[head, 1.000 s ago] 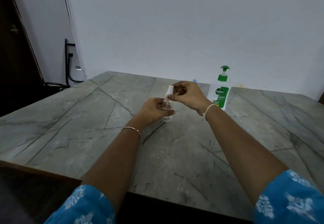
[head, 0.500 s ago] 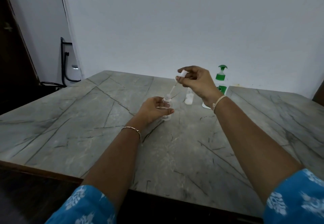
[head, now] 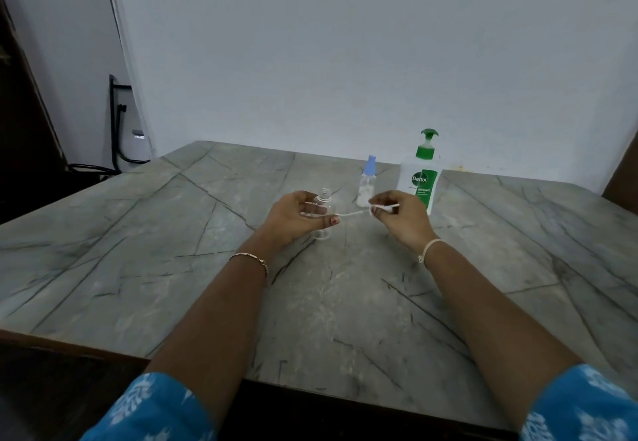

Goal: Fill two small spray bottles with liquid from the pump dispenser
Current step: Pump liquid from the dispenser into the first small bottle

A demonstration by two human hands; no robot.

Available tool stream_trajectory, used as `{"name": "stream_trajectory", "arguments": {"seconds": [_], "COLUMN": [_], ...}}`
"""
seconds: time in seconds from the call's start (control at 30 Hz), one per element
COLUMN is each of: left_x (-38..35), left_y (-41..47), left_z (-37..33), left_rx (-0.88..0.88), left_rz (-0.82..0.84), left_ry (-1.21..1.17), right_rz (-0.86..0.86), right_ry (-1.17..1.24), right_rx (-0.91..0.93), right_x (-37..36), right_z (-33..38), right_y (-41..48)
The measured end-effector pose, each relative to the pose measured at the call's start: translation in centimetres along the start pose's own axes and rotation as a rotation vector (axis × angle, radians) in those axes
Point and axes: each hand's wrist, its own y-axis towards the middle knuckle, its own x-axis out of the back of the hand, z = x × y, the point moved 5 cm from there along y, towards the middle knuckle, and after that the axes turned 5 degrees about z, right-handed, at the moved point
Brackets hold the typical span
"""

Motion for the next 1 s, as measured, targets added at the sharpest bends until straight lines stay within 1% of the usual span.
{"name": "stream_trajectory", "arguments": {"seconds": [0.23, 0.5, 0.63, 0.83, 0.9, 0.93, 1.0], "left_x": [0.4, 0.4, 0.4, 0.4, 0.1, 0.1, -0.2], "left_y": [0.2, -0.1, -0.3, -0.3, -0.3, -0.3, -0.2], "left_z": [0.3, 0.0, -0.4, -0.5, -0.6, -0.6, -0.7], "left_rx": [-0.012, -0.01, -0.005, -0.018, -0.028, -0.029, -0.031], "left_rz": [-0.029, -0.028, -0.025, -0.011, -0.008, -0.01, -0.01], "left_ry": [0.038, 0.044, 0.033, 0.06, 0.04, 0.033, 0.034], "right_rz": [-0.003, 0.062, 0.07, 0.098, 0.055, 0.004, -0.174], "right_ry": [-0.122, -0.196, -0.186, -0.102, -0.06, -0.044, -0.015], "right_rx": [0.033, 0.055, 0.046, -0.008, -0.027, -0.038, -0.063], "right_x": [-1.1, -1.8, -1.8, -1.2, -0.1, 0.5, 2.5], "right_z": [0.1, 0.2, 0.1, 0.3, 0.7, 0.9, 0.9], "right_y": [-0.5, -0.8, -0.8, -0.9, -0.8, -0.8, -0.5]}}
